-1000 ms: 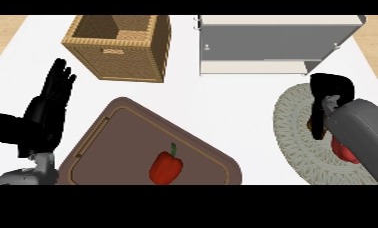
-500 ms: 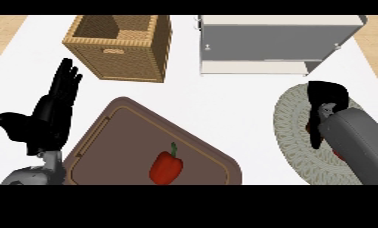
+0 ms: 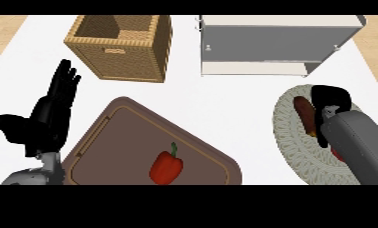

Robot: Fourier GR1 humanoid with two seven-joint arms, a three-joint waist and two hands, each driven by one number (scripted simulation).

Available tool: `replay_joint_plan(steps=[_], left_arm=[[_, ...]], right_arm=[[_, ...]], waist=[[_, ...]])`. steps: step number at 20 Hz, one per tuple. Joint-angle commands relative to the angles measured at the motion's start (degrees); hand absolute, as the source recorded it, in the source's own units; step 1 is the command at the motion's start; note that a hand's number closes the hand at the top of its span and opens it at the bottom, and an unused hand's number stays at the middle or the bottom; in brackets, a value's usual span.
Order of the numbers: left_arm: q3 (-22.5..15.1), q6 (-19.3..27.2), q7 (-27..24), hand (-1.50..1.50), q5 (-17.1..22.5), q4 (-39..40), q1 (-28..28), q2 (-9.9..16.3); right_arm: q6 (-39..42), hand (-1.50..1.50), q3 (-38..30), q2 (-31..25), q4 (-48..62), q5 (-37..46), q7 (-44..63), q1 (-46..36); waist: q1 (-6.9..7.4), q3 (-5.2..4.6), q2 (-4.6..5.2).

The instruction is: Pick the sweet potato from the placemat and place it in the tiered shelf

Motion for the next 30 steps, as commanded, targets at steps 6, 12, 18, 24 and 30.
replay_joint_plan(steps=[6,12,18,24,30], left_arm=[[-0.37,-0.86,-4.33,0.0,-0.65,2.83,1.37,-2.47],[1.36,-0.49,-0.53,0.0,-0.36,1.88,-0.41,-0.31],[0.53,-0.22,-0.81,0.0,-1.17,-0.33,1.78,-1.04],[1.33,-0.05,0.6,0.0,-1.4,-0.1,-0.93,-0.36],[1.91,-0.82,1.76,0.0,-0.67,-0.24,-0.09,0.01]], right_arm=[[-7.97,1.5,3.3,4.37,1.63,8.54,-6.82,1.54],[-17.98,1.5,5.28,21.91,-15.88,5.5,-0.96,3.4],[-19.36,1.5,10.1,29.97,-30.1,6.47,7.06,9.93],[-24.76,1.5,9.01,30.85,-44.67,5.27,15.07,4.45],[-22.14,1.5,4.86,30.93,-59.56,11.83,28.05,-1.24]], waist=[[0.02,0.51,0.49],[-0.74,0.57,-0.11],[-0.92,0.48,-0.05],[-0.68,0.5,-0.03],[-1.23,0.41,-0.27]])
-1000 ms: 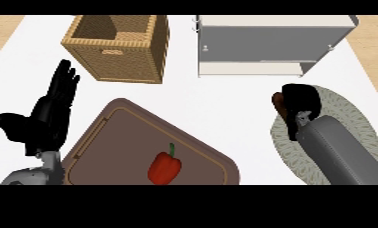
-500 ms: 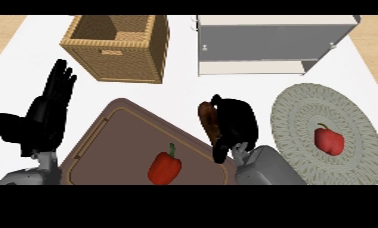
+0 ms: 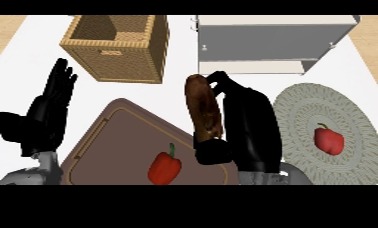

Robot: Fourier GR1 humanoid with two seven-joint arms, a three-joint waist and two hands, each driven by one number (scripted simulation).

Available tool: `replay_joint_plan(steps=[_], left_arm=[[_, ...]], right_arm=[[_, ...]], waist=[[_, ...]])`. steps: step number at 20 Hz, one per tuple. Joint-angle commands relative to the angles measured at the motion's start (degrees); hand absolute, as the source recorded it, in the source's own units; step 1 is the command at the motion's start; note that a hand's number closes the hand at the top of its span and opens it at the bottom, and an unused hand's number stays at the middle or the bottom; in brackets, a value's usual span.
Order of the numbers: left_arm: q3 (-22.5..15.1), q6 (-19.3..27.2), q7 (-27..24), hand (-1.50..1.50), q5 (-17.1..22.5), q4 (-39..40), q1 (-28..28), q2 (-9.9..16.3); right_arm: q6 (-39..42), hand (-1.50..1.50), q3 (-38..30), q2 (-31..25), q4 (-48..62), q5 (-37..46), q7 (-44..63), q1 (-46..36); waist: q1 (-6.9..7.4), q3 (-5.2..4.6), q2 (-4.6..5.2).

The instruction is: Pick the sweet potato from the placemat and place it in the tiered shelf

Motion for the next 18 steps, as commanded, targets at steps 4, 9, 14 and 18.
replay_joint_plan(steps=[4,9,14,18], left_arm=[[1.69,-1.28,0.82,0.0,1.34,0.88,-1.34,0.88],[0.57,0.05,4.44,0.0,0.1,-3.05,-2.09,0.11],[0.43,-1.53,-2.23,0.0,-0.55,1.32,0.0,-0.8],[-1.05,0.23,-0.61,0.0,-1.43,0.03,-0.28,-3.45]], right_arm=[[8.15,1.5,-7.06,0.65,-10.8,7.26,13.31,-8.65],[11.39,1.5,-13.71,-0.61,-10.13,6.37,9.72,-9.52],[9.84,1.5,-22.93,-1.58,-4.1,5.55,4.51,-14.46],[4.49,1.5,-25.34,-2.34,0.16,6.85,-1.33,-11.89]], waist=[[0.04,-0.04,0.15],[0.46,0.03,0.32],[0.73,0.0,0.56],[0.79,0.03,0.55]])
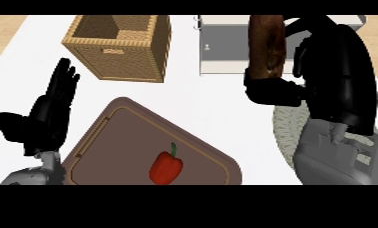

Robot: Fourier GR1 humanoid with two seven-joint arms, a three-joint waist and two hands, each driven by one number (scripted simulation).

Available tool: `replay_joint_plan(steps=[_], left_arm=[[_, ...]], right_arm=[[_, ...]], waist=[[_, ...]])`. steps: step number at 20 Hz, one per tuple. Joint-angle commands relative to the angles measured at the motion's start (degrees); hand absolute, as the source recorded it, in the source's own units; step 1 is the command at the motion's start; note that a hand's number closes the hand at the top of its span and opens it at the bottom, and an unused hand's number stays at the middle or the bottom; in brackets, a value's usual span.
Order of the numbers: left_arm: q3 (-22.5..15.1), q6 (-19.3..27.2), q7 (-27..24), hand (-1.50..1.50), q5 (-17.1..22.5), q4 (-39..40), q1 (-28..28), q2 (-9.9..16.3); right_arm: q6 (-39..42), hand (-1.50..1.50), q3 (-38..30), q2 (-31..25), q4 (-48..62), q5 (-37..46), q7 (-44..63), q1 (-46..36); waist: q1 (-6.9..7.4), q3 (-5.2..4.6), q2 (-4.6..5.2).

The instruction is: Pick the sweet potato from the placemat and place it in the tiered shelf

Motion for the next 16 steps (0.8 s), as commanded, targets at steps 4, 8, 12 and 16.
replay_joint_plan(steps=[4,8,12,16], left_arm=[[0.76,-1.18,1.27,0.0,-0.07,-0.43,-1.43,0.7],[1.7,-1.36,2.33,0.0,0.16,-1.3,-1.07,0.6],[-0.18,-0.39,-0.76,0.0,-1.4,-1.34,1.43,-2.06],[1.52,-2.16,-2.43,0.0,-0.42,0.96,0.8,-1.22]], right_arm=[[-8.57,1.5,-9.93,-1.73,15.22,-2.0,-8.27,-2.87],[-15.17,1.5,-10.82,-2.23,21.92,-1.13,-14.21,-3.02],[-18.43,1.5,-14.0,-4.11,28.52,-2.81,-18.33,-6.74],[-25.11,1.5,-13.87,-3.33,36.22,-1.93,-23.21,-5.81]], waist=[[0.48,0.03,0.22],[0.45,0.03,0.17],[0.53,0.02,0.12],[0.4,0.02,0.16]])
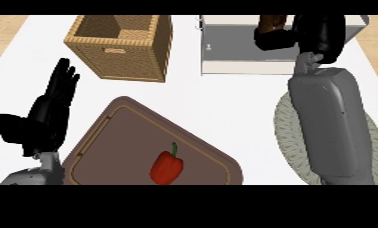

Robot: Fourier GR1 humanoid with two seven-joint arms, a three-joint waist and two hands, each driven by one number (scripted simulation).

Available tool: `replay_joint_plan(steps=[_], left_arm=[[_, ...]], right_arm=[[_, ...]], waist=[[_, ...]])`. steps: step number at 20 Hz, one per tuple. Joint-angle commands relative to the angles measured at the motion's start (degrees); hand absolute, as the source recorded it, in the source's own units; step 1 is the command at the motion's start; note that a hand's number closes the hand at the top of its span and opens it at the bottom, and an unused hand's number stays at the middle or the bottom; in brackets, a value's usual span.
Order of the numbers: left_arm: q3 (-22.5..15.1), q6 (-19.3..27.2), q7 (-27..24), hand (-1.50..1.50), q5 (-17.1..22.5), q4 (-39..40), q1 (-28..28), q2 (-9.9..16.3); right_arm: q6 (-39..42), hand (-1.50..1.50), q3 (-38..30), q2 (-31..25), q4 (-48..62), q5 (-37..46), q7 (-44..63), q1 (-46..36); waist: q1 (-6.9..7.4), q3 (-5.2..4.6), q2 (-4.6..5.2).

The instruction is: Pick the sweet potato from the placemat and place it in the tiered shelf

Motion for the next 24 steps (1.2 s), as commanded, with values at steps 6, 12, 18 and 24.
replay_joint_plan(steps=[6,12,18,24], left_arm=[[1.37,-1.19,-1.39,0.0,0.65,1.83,-0.19,-0.13],[-1.49,-0.54,0.68,0.0,-1.24,-3.06,2.5,-1.48],[0.23,-1.18,-0.93,0.0,-0.46,-0.35,0.93,-0.96],[0.7,-0.77,2.08,0.0,-0.99,-3.92,1.91,-0.39]], right_arm=[[-10.88,1.5,-3.68,-0.81,19.89,0.22,-8.03,-5.63],[-10.42,-1.5,-9.4,-1.79,26.3,-8.53,-10.74,-11.76],[-9.4,-1.5,-11.29,-3.67,28.17,-13.88,-18.43,-9.41],[-11.13,-1.5,-12.95,-3.49,24.35,-19.17,-21.76,-11.13]], waist=[[0.59,0.01,0.29],[0.83,0.04,0.21],[0.69,0.04,0.28],[0.34,0.04,0.03]])
